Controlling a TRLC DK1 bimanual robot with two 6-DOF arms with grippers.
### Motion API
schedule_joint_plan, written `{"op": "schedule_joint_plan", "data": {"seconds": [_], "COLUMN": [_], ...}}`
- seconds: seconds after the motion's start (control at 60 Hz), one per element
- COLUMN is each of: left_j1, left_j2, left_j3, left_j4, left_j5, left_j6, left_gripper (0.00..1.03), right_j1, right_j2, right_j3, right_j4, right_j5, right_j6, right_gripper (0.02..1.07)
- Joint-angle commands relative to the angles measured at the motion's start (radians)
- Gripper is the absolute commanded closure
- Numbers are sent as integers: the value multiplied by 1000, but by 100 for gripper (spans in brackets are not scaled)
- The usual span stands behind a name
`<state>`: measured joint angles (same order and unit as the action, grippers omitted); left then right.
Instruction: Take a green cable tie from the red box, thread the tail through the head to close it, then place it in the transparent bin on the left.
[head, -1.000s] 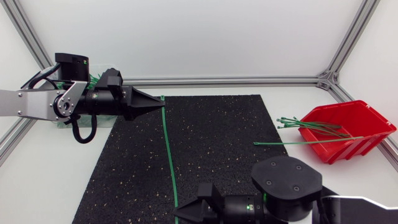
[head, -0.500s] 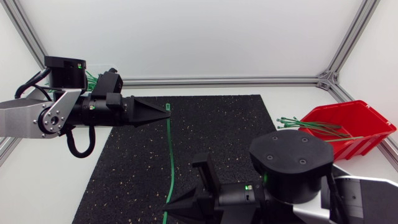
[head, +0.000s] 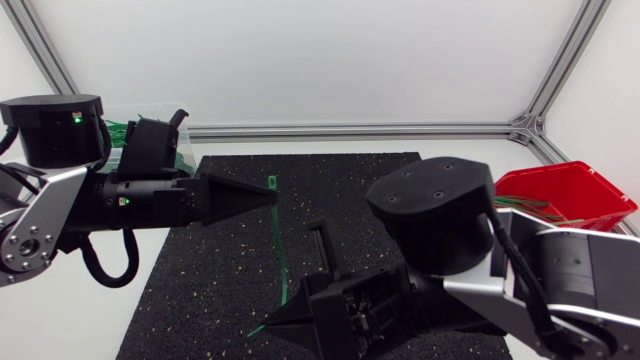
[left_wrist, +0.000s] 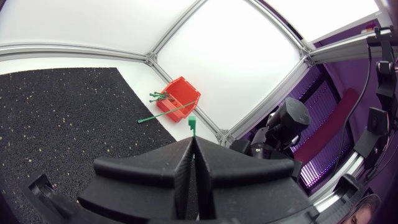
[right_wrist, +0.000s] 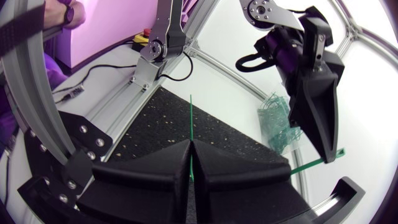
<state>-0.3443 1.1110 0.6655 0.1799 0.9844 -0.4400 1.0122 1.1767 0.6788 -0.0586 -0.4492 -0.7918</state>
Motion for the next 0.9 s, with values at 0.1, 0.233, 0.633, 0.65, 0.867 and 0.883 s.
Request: {"op": "schedule_joint_plan", "data": {"seconds": [0.1, 0.233, 0.633, 0.65, 0.867, 0.883], "left_j1": [-51, -102, -263, -274, -387, -395], "left_j2": [-109, -168, -336, -343, -416, -421], "left_j3": [-70, -113, -196, -199, -242, -247], "left_j4": [-16, -17, -14, -14, -11, -10], "left_j5": [-66, -141, -334, -348, -515, -530], "left_j6": [23, 37, 78, 84, 161, 173], "left_gripper": [99, 99, 99, 99, 99, 99], "right_j1": [-26, -26, -92, -93, -118, -121], "right_j2": [-6, 3, 98, 98, 120, 127], "right_j3": [114, 165, 341, 346, 401, 410], "right_j4": [-178, -279, -641, -650, -728, -741], "right_j5": [-94, -97, -312, -319, -399, -407], "right_j6": [197, 261, 470, 471, 502, 502], "right_gripper": [101, 101, 101, 101, 101, 101]}}
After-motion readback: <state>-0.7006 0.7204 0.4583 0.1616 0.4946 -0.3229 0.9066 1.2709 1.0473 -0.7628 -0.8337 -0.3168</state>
